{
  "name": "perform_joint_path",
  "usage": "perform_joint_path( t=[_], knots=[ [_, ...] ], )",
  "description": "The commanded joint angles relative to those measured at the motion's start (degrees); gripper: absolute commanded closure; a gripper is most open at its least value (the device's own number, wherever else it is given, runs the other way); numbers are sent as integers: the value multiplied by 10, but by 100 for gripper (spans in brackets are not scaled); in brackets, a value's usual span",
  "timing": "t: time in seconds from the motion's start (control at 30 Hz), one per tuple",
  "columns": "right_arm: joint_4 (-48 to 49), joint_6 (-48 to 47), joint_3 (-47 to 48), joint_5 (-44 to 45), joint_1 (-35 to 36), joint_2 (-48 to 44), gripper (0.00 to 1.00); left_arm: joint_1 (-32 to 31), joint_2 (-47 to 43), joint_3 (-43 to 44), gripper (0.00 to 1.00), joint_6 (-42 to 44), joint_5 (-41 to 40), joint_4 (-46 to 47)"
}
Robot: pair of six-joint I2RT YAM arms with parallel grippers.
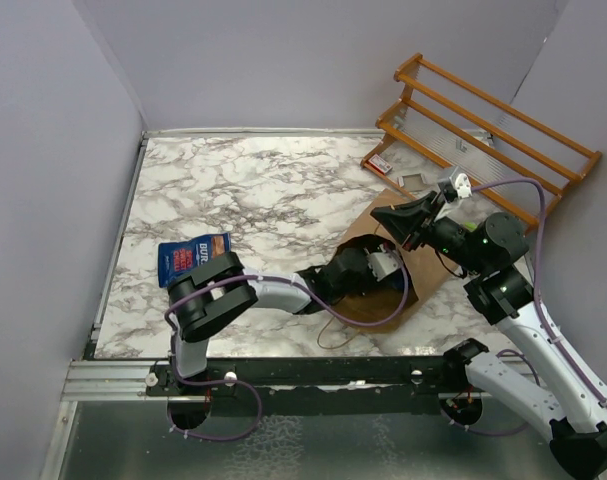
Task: Take the snacks out of the paper bag
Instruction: Take out the snack from the paper bag.
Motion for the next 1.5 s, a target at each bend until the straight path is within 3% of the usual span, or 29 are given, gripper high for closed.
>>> perform_joint_path(
  t=[0.0, 0.13, 0.47, 0.83, 1.17, 1.37, 1.47],
  knots=[
    [-2, -12, 24, 23, 1, -7, 98, 0, -51, 0, 80, -27, 25, -48],
    [-1, -14, 21, 31, 1, -9, 98, -1, -88, -9, 89, -49, 35, -71],
    [-1, -12, 18, 47, 1, -8, 98, -14, -215, -18, 100, -78, 46, -160],
    [2, 7, 9, 99, 1, -19, 98, -14, -423, -75, 100, -70, 35, -232],
    [6, 21, -1, 140, 1, -23, 98, -14, -550, -89, 100, -61, 37, -318],
    [3, 23, 2, 140, 1, -22, 98, -14, -630, -96, 100, -67, -44, -327],
    [0, 23, 2, 142, 1, -23, 98, -15, -652, -90, 100, -70, -127, -323]
  ],
)
